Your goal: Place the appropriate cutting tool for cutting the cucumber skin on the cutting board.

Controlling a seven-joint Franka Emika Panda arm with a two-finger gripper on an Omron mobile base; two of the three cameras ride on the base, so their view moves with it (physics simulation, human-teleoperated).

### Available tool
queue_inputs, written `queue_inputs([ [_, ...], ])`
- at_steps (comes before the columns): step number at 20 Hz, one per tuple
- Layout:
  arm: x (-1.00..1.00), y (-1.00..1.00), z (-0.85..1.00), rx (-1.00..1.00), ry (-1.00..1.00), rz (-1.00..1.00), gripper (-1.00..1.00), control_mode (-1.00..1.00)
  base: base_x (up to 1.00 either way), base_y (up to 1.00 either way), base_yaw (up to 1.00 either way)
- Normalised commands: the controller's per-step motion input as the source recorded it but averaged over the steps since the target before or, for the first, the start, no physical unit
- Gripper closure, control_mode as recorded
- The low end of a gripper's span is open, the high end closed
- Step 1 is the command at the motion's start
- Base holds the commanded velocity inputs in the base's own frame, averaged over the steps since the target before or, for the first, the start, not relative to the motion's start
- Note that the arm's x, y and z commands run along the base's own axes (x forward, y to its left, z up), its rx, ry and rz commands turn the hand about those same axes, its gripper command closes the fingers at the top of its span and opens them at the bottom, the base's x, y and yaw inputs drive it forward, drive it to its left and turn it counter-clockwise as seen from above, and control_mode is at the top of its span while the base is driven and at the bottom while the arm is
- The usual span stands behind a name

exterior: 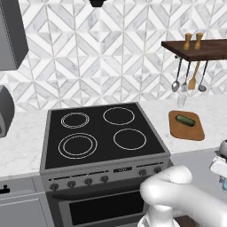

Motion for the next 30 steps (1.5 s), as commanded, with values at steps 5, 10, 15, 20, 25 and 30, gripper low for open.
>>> queue_inputs([
  [5,0.22,0.04,1.00,0.01,-0.02,-0.08,1.00,-1.00,0.00,0.00,0.00],
  [10,0.82,-0.01,0.90,0.03,0.02,-0.04,1.00,-1.00,0.00,0.00,0.00],
  [15,0.97,-0.15,0.56,0.05,0.15,-0.02,1.00,-1.00,0.00,0.00,0.00],
  [20,1.00,-0.17,0.29,0.03,0.22,0.00,1.00,-1.00,0.00,0.00,0.00],
  [25,0.87,-0.22,0.16,0.02,0.14,0.00,1.00,-1.00,0.00,0.00,0.00],
  [30,0.50,-0.02,0.01,0.00,0.00,-0.07,1.00,-1.00,0.00,0.00,0.00],
])
